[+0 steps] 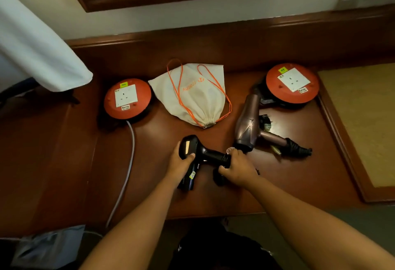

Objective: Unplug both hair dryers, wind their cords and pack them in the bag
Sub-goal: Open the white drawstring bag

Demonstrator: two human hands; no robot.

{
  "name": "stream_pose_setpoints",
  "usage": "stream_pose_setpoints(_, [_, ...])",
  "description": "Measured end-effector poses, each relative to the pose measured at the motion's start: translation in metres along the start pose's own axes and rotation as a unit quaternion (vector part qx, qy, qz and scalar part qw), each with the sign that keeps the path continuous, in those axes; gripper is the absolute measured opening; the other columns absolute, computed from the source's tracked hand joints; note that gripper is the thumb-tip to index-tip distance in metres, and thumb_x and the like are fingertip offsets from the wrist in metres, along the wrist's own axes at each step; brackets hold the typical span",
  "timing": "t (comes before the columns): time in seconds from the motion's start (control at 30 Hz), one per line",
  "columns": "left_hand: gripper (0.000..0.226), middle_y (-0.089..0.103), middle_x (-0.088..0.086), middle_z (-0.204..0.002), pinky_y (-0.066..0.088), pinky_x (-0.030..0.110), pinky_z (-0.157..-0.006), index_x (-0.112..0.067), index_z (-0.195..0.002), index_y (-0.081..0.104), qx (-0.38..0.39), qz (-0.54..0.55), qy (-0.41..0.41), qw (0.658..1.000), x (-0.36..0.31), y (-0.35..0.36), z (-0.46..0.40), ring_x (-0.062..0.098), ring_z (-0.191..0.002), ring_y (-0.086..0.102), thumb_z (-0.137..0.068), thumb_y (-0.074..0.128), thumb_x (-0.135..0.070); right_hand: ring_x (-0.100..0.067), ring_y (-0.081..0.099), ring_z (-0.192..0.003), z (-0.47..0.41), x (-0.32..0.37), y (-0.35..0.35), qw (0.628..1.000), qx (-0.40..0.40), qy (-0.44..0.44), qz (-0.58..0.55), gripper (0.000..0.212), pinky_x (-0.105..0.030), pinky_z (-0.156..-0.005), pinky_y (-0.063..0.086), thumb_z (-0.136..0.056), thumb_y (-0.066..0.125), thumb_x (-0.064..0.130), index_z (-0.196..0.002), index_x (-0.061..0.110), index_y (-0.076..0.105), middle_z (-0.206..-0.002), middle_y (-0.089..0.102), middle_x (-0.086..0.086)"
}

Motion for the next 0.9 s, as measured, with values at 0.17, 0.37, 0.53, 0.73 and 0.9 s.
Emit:
stream_pose_setpoints(0.17, [0.077,0.041,0.002,-0.145,0.033,0.024,-0.102,-0.017,-0.151,0.021,-0.005,-0.042,0.002,0.999,0.004,-0.003,-0.003,0.018,-0.134,0.039,-0.088,0.063,-0.005,-0.026,0.047,-0.110,-0.005,-0.002,0.011,1.000,0.007,0.004,-0.022,0.061,-0.035,-0.091,0.042,-0.082,0.059,0.043,-0.131,0.012,0.041,-0.121,0.048,-0.010])
stream_pose_setpoints(0.37, [0.079,0.029,0.002,-0.155,0.028,0.025,-0.106,-0.022,-0.153,0.014,0.011,-0.071,0.033,0.997,0.009,-0.008,-0.001,0.019,-0.141,0.029,-0.091,0.062,-0.013,-0.027,0.046,-0.112,0.001,-0.001,0.016,0.999,-0.044,-0.004,0.018,0.059,-0.037,-0.094,0.040,-0.086,0.056,0.044,-0.132,0.010,0.044,-0.122,0.048,-0.010])
stream_pose_setpoints(0.53, [0.077,0.029,0.001,-0.155,0.029,0.036,-0.114,-0.025,-0.152,0.017,-0.006,-0.138,0.076,0.987,0.009,-0.013,-0.002,0.019,-0.142,0.028,-0.090,0.062,-0.017,-0.025,0.046,-0.115,0.008,0.000,0.015,0.996,-0.088,-0.033,0.013,0.062,-0.035,-0.097,0.041,-0.087,0.057,0.039,-0.140,0.011,0.038,-0.126,0.048,-0.008])
stream_pose_setpoints(0.73, [0.053,0.039,0.003,-0.145,0.030,0.026,-0.105,-0.018,-0.143,0.039,-0.038,-0.215,0.155,0.963,-0.007,-0.019,-0.006,0.020,-0.134,0.037,-0.093,0.055,-0.017,-0.027,0.046,-0.117,0.007,0.010,-0.001,0.989,-0.123,-0.078,-0.011,0.047,-0.034,-0.096,0.040,-0.091,0.056,0.029,-0.131,0.005,0.048,-0.127,0.050,-0.012])
stream_pose_setpoints(0.9, [0.039,0.050,0.007,-0.134,0.029,0.025,-0.105,-0.011,-0.131,0.054,-0.037,-0.263,0.239,0.934,-0.032,-0.017,-0.025,0.022,-0.129,0.039,-0.092,0.054,-0.013,-0.029,0.048,-0.116,-0.018,0.033,-0.024,0.982,-0.140,-0.126,-0.003,0.045,-0.036,-0.099,0.039,-0.092,0.056,0.024,-0.130,0.002,0.049,-0.124,0.052,-0.014])
Point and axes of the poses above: each hand's wrist, its own z-axis away from the middle knuckle, its own y-axis out of the palm, x = y × z, the point moved 1 cm from there along -z, towards the middle knuckle
